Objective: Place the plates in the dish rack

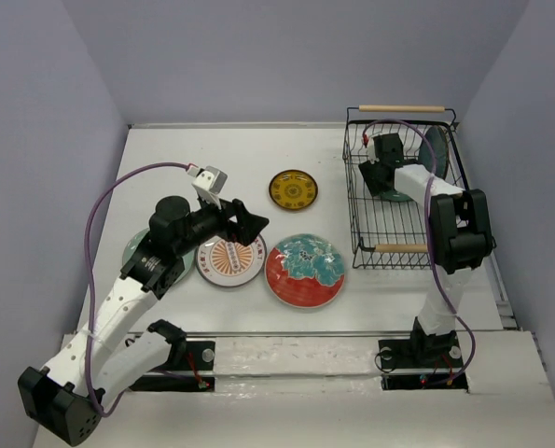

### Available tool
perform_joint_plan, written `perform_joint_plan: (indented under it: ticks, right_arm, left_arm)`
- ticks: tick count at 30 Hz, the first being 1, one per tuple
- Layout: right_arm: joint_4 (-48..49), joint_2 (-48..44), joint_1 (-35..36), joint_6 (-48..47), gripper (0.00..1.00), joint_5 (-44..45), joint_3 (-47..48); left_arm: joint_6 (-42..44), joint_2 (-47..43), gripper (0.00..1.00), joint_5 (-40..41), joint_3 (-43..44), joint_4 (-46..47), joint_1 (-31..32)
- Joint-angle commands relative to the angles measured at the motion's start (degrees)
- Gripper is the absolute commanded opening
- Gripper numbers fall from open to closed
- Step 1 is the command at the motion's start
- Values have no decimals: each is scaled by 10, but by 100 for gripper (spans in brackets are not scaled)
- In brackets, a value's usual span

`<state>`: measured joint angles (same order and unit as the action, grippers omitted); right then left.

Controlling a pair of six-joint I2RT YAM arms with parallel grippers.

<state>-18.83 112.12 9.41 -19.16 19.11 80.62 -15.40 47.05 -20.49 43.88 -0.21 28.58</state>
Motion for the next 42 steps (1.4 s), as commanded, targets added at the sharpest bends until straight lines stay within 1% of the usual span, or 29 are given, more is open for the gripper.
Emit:
perform_joint_plan:
  ticks: [1,10,15,20,23,26,34,40,42]
  right_arm:
    - [13,9,2,-8,78,1,9]
    - [10,24,2,-3,78,-29,9]
    - [12,35,2,0,76,-3,19]
    - [44,16,2,11,67,31,15]
    - [62,3,2,18,62,35,9]
    - [79,-11,2,22,57,65,-3]
    - [135,-29,2,23,49,151,-26]
    - [154,-23,2,11,47,220,-22]
    - [154,-16,2,10,42,252,-13]
  left_arm:
    - [0,-10,99,-9,13,26,5]
    - [1,-12,99,-8,13,25,6]
    - [2,-12,99,-7,13,25,5]
    - [1,-12,99,-10,13,25,6]
    - [0,-12,99,-11,13,26,5]
    - [0,-12,99,-11,12,27,6]
    - [0,-13,99,-12,11,27,7]
    - [0,-14,99,-10,12,27,6]
    - [1,-17,99,-6,12,28,7]
